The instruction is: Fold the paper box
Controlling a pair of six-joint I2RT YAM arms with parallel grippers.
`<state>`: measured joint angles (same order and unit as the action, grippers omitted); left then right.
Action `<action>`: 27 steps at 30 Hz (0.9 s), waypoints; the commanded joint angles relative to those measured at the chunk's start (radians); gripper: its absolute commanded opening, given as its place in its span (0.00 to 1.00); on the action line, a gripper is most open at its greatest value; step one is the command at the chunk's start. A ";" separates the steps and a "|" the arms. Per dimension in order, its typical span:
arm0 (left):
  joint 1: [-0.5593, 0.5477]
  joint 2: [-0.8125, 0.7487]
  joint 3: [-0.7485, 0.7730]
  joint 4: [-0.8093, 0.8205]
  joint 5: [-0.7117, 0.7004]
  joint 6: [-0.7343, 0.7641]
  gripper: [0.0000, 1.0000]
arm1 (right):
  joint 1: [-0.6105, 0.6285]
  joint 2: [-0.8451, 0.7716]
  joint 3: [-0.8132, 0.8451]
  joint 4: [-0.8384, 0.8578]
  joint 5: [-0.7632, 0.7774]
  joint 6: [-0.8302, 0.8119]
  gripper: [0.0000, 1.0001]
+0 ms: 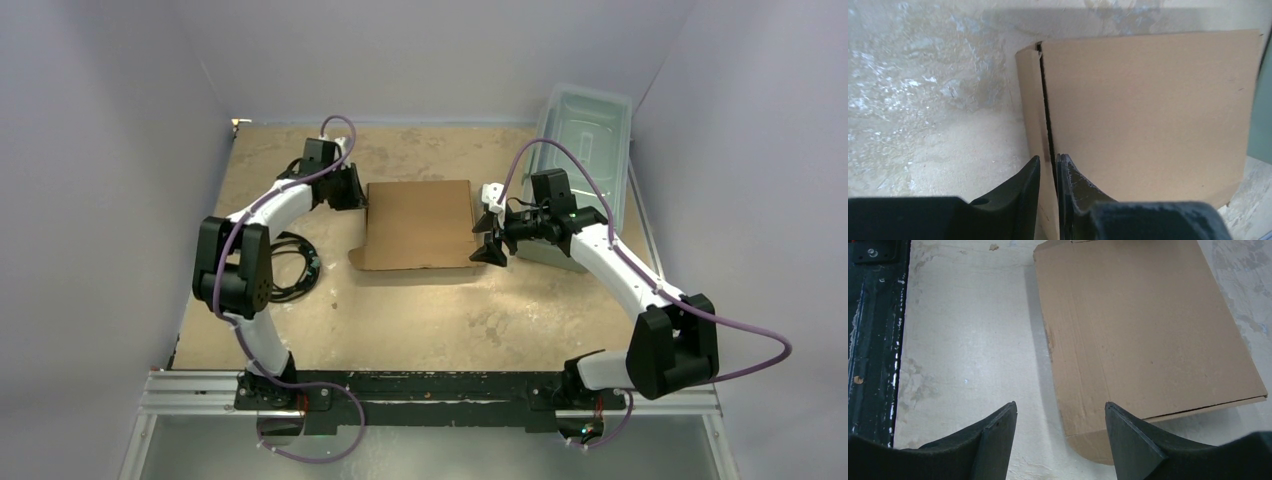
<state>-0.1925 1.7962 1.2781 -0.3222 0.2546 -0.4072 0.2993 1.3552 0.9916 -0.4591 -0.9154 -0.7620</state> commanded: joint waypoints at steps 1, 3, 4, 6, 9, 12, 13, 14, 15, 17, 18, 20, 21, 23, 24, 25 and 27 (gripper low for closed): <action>-0.004 0.037 0.019 -0.015 0.033 0.014 0.17 | 0.001 0.008 0.004 -0.008 -0.019 -0.017 0.68; -0.004 0.048 0.025 -0.028 0.027 0.019 0.17 | 0.001 0.009 0.004 -0.009 -0.019 -0.017 0.68; -0.004 0.053 0.027 -0.031 0.025 0.020 0.15 | 0.001 0.009 0.004 -0.009 -0.020 -0.017 0.68; -0.004 0.058 0.030 -0.036 0.020 0.021 0.08 | 0.001 0.009 0.005 -0.010 -0.020 -0.019 0.68; -0.004 0.058 0.032 -0.043 0.003 0.025 0.01 | 0.001 0.007 0.005 -0.011 -0.020 -0.020 0.68; -0.005 0.054 0.032 -0.049 -0.007 0.027 0.00 | 0.001 0.007 0.005 -0.013 -0.020 -0.020 0.68; -0.004 0.051 0.032 -0.052 -0.011 0.028 0.00 | 0.001 0.008 0.005 -0.013 -0.020 -0.021 0.68; -0.004 0.048 0.032 -0.052 -0.015 0.028 0.00 | 0.001 0.007 0.005 -0.013 -0.020 -0.022 0.68; -0.004 0.044 0.031 -0.055 -0.017 0.030 0.00 | 0.001 0.006 0.005 -0.014 -0.018 -0.023 0.68; -0.004 0.029 0.023 -0.057 -0.023 0.024 0.00 | 0.003 0.003 0.003 -0.020 -0.016 -0.037 0.68; -0.004 0.019 0.014 -0.050 -0.018 0.006 0.00 | 0.009 0.000 -0.002 -0.023 -0.016 -0.050 0.69; -0.004 -0.003 -0.009 -0.034 0.011 -0.032 0.00 | 0.055 -0.010 -0.025 -0.022 0.014 -0.118 0.78; -0.004 -0.009 -0.017 -0.032 0.028 -0.049 0.00 | 0.091 -0.019 -0.039 -0.010 0.056 -0.150 0.81; -0.003 -0.013 -0.031 -0.037 0.064 -0.080 0.00 | 0.172 -0.039 -0.066 0.021 0.163 -0.220 0.97; -0.003 -0.011 -0.034 -0.046 0.081 -0.090 0.00 | 0.206 -0.051 -0.078 0.048 0.206 -0.237 0.99; -0.002 -0.009 -0.036 -0.056 0.094 -0.097 0.00 | 0.226 -0.060 -0.089 0.079 0.263 -0.246 0.99; -0.003 -0.019 -0.048 -0.063 0.106 -0.109 0.00 | 0.252 -0.077 -0.103 0.147 0.309 -0.260 0.99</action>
<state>-0.1921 1.8225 1.2587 -0.3481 0.2974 -0.4641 0.4919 1.3430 0.9138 -0.4351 -0.7662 -0.9226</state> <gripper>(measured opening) 0.019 0.986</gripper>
